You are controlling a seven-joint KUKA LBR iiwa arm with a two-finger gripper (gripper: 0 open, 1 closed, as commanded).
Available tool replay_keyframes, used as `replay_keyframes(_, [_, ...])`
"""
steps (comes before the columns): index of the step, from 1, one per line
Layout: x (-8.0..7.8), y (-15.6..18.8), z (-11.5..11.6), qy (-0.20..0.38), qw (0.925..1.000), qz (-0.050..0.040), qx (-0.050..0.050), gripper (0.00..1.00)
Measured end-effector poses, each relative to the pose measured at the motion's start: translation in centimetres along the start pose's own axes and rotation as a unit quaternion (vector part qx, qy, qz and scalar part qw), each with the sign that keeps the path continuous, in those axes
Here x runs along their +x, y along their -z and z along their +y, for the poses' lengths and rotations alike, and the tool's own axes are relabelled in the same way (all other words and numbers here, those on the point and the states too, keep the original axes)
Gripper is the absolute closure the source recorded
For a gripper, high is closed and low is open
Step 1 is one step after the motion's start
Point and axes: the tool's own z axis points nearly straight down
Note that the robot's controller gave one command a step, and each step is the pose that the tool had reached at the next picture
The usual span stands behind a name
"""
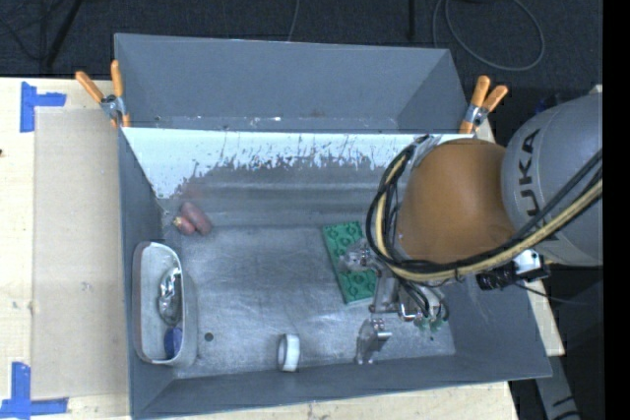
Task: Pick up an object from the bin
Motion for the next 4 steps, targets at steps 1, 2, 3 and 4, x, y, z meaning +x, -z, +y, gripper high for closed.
replay_keyframes(1, [-5.0,-4.6,-3.7,-0.063,0.998,0.0031,0.0,0.0])
replay_keyframes(2, [-9.5,-8.9,-5.1,-0.058,0.9983,-0.0023,-0.001,0.0])
replay_keyframes(3, [-9.4,-8.5,-4.9,-0.058,0.9983,-0.0007,-0.003,1.0])
replay_keyframes(4, [-9.0,2.7,-5.0,-0.056,0.9984,-0.0007,-0.001,1.0])
